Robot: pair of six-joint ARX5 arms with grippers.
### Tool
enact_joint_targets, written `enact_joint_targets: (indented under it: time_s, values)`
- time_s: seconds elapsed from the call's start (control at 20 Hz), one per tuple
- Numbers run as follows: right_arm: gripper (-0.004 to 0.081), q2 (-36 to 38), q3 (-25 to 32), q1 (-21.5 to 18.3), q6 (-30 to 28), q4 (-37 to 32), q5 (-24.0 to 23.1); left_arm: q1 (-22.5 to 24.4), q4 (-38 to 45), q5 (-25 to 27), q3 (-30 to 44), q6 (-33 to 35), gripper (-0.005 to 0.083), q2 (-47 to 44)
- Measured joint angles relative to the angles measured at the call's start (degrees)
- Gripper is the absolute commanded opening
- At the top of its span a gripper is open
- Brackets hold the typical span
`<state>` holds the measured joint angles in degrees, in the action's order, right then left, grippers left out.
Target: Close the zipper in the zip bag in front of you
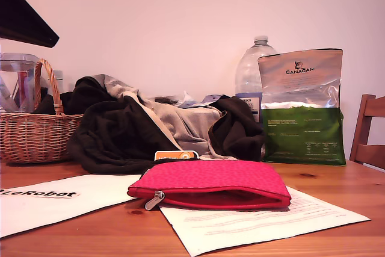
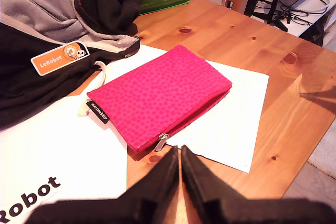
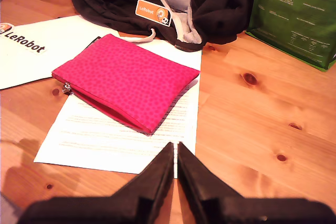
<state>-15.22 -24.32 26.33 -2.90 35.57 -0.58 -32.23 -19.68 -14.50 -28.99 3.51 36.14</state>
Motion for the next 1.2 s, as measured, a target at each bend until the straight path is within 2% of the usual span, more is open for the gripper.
enact_joint_targets:
  time_s: [0.1,0.4,0.5,0.7,0.8,0.95,1.05,1.2]
  values:
    - [-0.0011,0.0,0.0,0.0,0.0,-1.3,1.5,0.0,-1.2,0.0,0.0,-0.2,-0.0021,0.0]
    - [-0.0011,0.0,0.0,0.0,0.0,-1.4,1.6,0.0,-1.3,0.0,0.0,-0.4,-0.0021,0.0]
    - [-0.0011,0.0,0.0,0.0,1.7,-1.4,2.0,0.0,-1.3,0.1,0.0,-3.8,-0.0021,0.0]
    - [-0.0011,0.0,0.0,0.0,5.9,-1.4,6.5,1.0,-1.3,0.2,0.0,-12.0,-0.0021,2.3]
    - [-0.0011,0.0,0.0,0.0,5.9,-1.5,9.1,2.3,-1.3,-1.7,0.0,-14.5,-0.0021,5.9]
    - [-0.0011,0.0,0.0,0.0,5.9,-1.5,10.4,3.6,0.3,-5.7,0.0,-15.1,-0.0021,11.9]
    - [-0.0011,0.0,0.0,0.0,5.9,-1.7,10.6,4.9,3.8,-8.3,-0.1,-15.1,-0.0021,15.8]
    - [-0.0011,0.0,0.0,0.0,5.9,-1.7,10.6,8.8,4.6,-13.1,-1.7,-15.2,-0.0021,22.0]
